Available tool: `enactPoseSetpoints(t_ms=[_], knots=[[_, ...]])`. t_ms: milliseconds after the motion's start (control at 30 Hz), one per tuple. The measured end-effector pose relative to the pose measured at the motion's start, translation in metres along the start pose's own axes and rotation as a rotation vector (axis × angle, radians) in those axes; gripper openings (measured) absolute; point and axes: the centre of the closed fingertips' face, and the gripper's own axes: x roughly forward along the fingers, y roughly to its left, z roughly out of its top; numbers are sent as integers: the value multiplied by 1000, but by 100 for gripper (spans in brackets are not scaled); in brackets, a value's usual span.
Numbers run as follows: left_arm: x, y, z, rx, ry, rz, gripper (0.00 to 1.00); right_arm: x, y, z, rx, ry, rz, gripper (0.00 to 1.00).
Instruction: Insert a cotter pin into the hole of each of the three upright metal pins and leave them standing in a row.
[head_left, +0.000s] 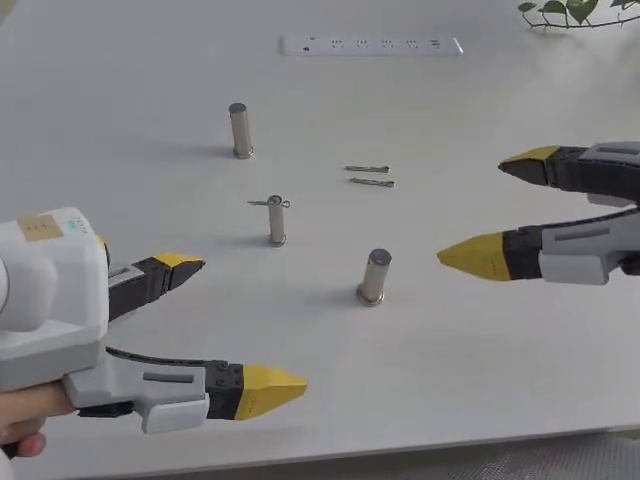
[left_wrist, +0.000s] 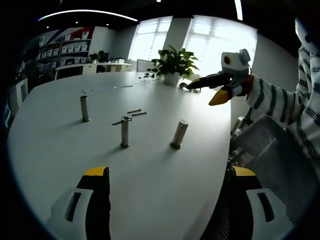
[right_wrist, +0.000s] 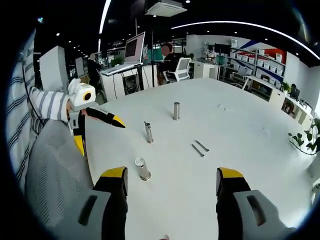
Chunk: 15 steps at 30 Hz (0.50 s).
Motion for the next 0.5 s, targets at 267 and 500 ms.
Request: enactPoseSetpoints(t_ms=[267,500], knots=[[-4,3,1,-20,-16,15,98,8,-14,7,-76,49,23,58],[-3,1,-2,-34,-12,11,97,18,-25,26,-131,35,36,48]])
